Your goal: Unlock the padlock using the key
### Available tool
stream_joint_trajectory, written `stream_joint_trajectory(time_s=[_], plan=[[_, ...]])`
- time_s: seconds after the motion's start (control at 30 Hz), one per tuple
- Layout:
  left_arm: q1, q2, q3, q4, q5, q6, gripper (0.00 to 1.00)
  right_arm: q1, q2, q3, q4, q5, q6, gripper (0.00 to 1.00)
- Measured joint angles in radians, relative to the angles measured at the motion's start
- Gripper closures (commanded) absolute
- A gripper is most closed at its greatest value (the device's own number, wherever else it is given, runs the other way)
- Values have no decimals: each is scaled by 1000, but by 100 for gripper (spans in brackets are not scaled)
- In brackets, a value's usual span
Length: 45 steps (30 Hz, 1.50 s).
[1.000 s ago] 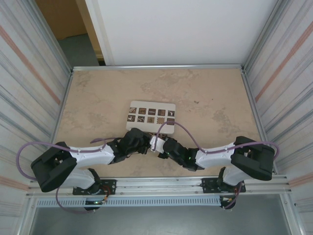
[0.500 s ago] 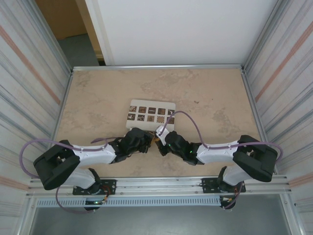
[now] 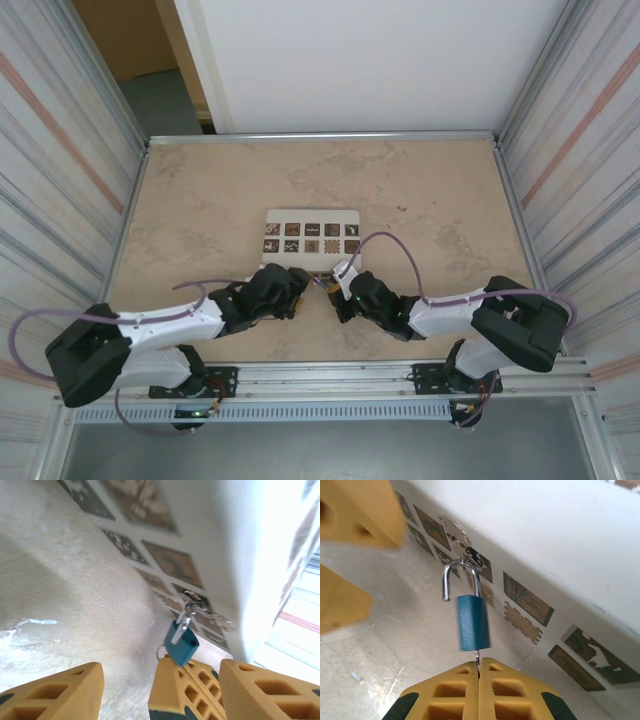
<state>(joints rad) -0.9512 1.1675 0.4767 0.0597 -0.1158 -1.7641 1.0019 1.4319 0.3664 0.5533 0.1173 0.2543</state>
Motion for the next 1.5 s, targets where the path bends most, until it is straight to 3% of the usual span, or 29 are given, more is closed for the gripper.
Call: stream_joint_trajectory(time_s=[0.27, 0.47, 0.83, 1.0, 1.2, 1.37, 1.5], plan=[[0, -190, 101, -274, -140, 154, 33, -145, -64, -57, 2, -208, 137, 100], [0, -234, 167, -407, -244, 268, 32, -233, -77, -70, -8, -349, 235, 100], [0, -239, 252, -541, -383, 496, 30, -256, -2, -69, 23, -430, 311, 100], [0, -260, 256, -558, -418, 634, 21, -256, 5, -65, 29, -426, 311, 78], [39, -278, 257, -558, -425, 794, 14, -270, -56, -65, -70, -398, 310, 60], [199, -277, 257, -557, -306, 882, 13, -315, -165, -65, -170, -406, 298, 38], [372, -266, 243, -502, -93, 931, 10, -339, -225, -56, -208, -439, 292, 24]])
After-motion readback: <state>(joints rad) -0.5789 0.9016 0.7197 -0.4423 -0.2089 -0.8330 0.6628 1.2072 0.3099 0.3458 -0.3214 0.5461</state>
